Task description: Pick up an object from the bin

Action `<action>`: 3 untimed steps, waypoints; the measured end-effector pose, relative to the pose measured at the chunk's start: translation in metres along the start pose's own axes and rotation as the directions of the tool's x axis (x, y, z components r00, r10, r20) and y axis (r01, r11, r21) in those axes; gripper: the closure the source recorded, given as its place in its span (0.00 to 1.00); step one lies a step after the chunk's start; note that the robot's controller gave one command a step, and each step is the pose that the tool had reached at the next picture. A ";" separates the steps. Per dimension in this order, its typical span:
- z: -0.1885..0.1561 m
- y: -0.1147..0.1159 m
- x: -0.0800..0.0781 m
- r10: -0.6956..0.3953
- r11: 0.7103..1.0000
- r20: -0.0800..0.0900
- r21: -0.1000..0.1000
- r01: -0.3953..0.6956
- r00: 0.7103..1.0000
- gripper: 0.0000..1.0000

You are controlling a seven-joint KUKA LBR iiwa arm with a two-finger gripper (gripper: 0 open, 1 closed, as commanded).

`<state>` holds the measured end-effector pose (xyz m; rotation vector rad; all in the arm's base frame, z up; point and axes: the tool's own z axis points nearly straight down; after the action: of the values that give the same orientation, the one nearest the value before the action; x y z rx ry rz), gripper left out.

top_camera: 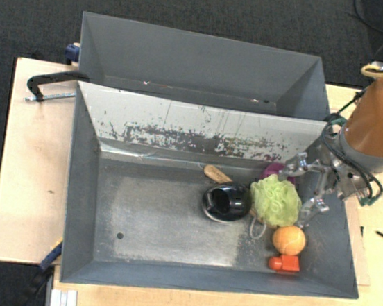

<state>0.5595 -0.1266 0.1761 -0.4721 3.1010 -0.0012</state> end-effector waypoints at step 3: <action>0.069 0.032 -0.006 -0.220 0.975 0.008 0.003 0.220 0.975 0.00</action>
Offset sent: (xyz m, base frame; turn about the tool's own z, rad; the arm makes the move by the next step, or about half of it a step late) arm 0.0046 0.0466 -0.0570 -0.0086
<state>0.5563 -0.0942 0.1067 -0.8103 3.0218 -0.0042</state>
